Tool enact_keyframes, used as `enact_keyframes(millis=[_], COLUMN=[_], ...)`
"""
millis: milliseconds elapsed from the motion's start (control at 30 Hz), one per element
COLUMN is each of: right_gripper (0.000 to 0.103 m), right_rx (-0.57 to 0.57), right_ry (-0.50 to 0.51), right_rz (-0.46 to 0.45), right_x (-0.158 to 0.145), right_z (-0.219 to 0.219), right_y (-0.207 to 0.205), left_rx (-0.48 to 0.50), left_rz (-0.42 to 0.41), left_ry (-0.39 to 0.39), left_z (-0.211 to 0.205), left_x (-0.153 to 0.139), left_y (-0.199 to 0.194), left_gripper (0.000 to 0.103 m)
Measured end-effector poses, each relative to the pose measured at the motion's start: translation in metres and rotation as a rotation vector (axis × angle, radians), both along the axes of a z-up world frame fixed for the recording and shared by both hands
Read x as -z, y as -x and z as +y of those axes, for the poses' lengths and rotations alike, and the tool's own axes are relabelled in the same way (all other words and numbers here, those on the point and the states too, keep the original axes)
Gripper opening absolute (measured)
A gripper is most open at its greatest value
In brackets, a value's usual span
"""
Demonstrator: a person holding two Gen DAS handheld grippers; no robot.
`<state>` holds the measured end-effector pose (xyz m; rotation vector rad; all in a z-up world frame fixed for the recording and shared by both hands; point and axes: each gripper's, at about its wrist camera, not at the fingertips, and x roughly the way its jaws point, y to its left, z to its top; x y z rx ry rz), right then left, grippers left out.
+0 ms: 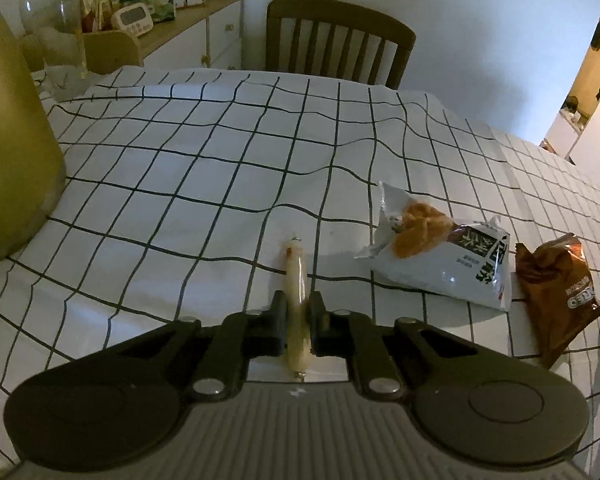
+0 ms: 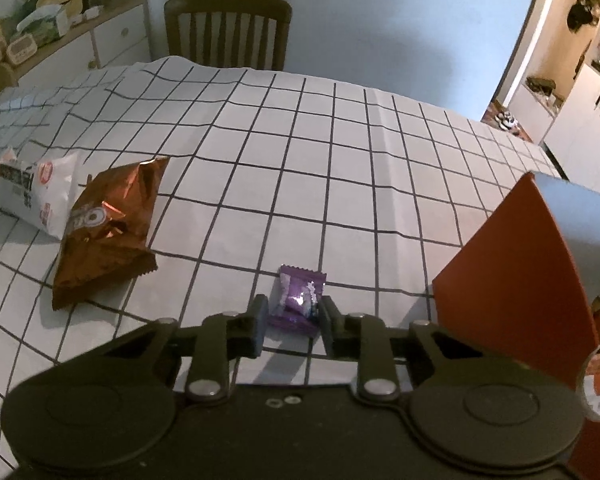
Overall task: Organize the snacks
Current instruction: 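Carry the purple candy and cream stick over the red box with both tools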
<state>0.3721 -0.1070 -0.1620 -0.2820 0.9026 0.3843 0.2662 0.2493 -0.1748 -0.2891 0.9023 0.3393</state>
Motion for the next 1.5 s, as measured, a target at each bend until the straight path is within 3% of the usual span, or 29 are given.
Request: enact_keyframes(millis=[667, 1000, 1500], right_gripper=[0.026, 0.026, 0.025], right_rx=[0.008, -0.019, -0.058], right_ry=[-0.079, -0.127, -0.193], right_rz=[0.034, 0.025, -0.039], right_x=[-0.035, -0.063, -0.110], right_z=[-0.034, -0.055, -0.120], right_y=[0.063, 0.100, 0.134], left_rx=[0.019, 0.096, 0.225], left_rz=[-0.014, -0.026, -0.104], left_ry=[0.083, 0.088, 0.151], left_z=[-0.030, -0.075, -0.176], left_x=[-0.024, -0.043, -0.100], left_y=[0.047, 0.078, 0.093], left_gripper=[0.011, 0.010, 0.010])
